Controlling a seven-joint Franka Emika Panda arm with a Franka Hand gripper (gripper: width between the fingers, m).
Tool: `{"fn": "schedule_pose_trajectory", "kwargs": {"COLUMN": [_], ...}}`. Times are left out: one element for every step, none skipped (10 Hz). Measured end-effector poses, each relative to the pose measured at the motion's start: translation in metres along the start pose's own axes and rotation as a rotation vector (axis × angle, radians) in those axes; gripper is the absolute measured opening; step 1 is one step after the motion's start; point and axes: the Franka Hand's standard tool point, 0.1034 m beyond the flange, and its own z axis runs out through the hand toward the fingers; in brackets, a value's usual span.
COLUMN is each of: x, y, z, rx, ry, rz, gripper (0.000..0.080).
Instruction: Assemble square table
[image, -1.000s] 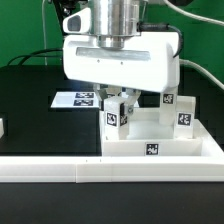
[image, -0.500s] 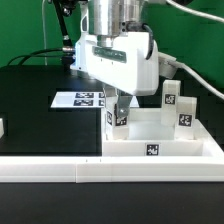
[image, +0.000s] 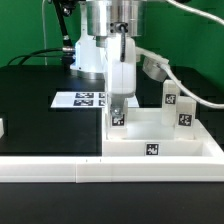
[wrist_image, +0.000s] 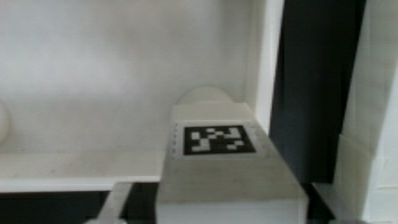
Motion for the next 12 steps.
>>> {"fn": "schedule_pose_trajectory", "kwargs": {"x": [0.0001, 0.0001, 0.0001, -0.0001, -0.0001, -0.001, -0.0024, -0.0037, -0.0037, -0.0029, -0.0028, -0.0024], "y": [0.0001, 0.0001, 0.0001, 0.0001, -0.0004, -0.0009, 0.0007, 0.0019, 0.002, 0.0017, 0.0018, 0.0018], "z": [0.0, 0.0, 0.0001, 0.0002, 0.0001, 0.0002, 0.0018, 0.0041, 0.0047, 0.0046, 0.0047, 0.0047], "rx": [0.0, 0.0, 0.0, 0.001, 0.005, 0.012, 0.01, 0.006, 0.006, 0.005, 0.005, 0.004], "ry": [-0.001, -0.002, -0.001, -0.001, 0.0, 0.003, 0.003, 0.004, 0.003, 0.005, 0.005, 0.006], "rz": [0.068, 0.08, 0.058, 0.02, -0.027, -0.151, -0.275, -0.364, -0.52, -0.604, -0.689, -0.773], "gripper": [0.029, 0.029, 0.0304, 0.0304, 0.0478, 0.061, 0.061, 0.0638, 0.0647, 0.0647, 0.0649, 0.0649]}}
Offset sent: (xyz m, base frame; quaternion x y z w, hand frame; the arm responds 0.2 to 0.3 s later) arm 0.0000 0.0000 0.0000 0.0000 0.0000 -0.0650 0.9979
